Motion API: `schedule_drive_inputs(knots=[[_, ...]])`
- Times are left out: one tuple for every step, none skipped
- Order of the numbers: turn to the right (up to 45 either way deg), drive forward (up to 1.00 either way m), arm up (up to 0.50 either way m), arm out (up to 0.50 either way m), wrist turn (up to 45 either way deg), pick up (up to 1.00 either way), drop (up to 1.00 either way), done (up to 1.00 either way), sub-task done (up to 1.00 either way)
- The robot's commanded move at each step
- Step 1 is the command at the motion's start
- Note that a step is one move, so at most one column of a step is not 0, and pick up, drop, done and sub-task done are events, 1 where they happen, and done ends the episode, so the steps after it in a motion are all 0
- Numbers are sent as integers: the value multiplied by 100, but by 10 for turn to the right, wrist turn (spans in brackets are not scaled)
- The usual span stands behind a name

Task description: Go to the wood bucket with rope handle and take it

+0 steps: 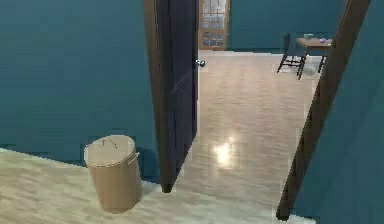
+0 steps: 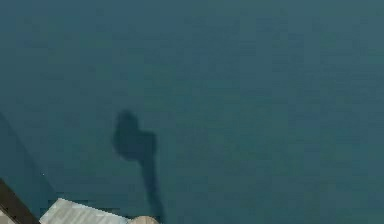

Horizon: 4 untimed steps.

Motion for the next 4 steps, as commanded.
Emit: schedule_drive_inputs(knots=[[-210,0,0,0,0,0,0,0,0],[0,0,18,0,0,0,0,0,0],[0,0,0,16,0,0,0,0,0],[0,0,0,0,450,0,0,0,0]])
